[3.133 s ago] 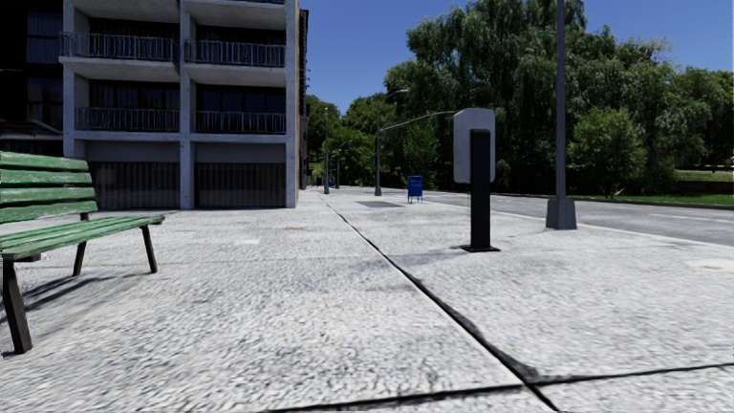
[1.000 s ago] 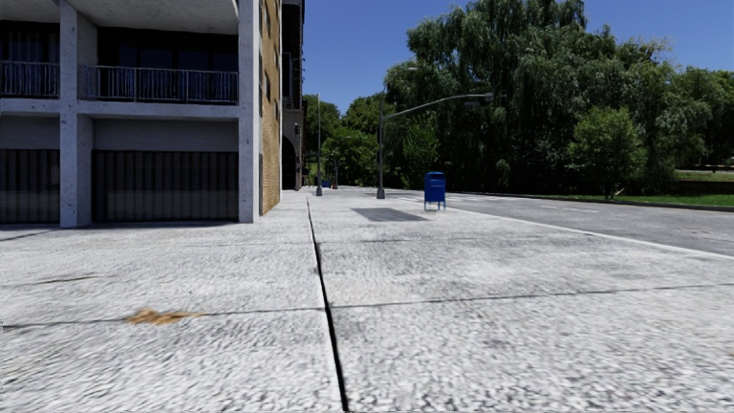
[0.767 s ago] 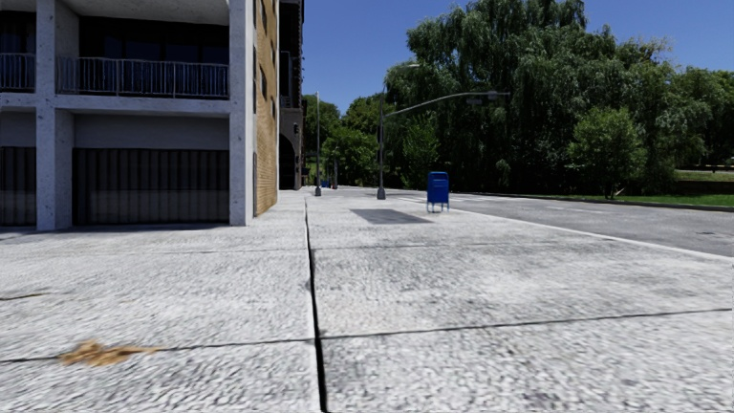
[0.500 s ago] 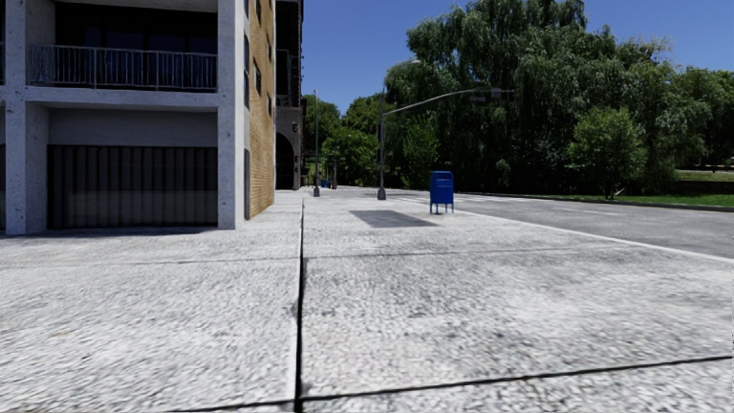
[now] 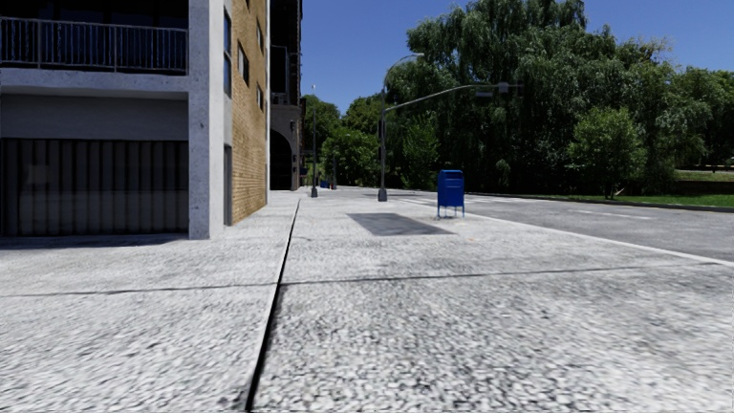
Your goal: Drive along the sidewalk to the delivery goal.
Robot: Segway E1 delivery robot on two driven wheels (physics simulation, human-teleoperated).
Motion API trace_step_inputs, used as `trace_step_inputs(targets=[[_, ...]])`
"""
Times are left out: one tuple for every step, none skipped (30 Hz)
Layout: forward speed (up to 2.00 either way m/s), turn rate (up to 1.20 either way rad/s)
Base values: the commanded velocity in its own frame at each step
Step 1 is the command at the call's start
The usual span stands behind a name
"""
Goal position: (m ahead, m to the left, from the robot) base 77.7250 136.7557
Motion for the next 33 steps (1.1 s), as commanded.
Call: trace_step_inputs(targets=[[2.0,0.0],[2.0,0.0],[2.0,0.0],[2.0,0.0],[2.0,0.0],[2.0,0.0],[2.0,0.0],[2.0,0.0],[2.0,0.0],[2.0,0.0],[2.0,0.0],[2.0,0.0],[2.0,0.0],[2.0,0.0],[2.0,0.0],[2.0,0.0],[2.0,0.0],[2.0,0.0],[2.0,0.0],[2.0,0.0],[2.0,0.0],[2.0,0.0],[2.0,0.0],[1.98,0.0],[1.98,0.0],[1.96,0.0],[1.95,0.0],[1.94,0.0],[1.94,0.0],[1.94,0.0],[1.94,0.0],[1.94,0.0],[1.94,0.0]])
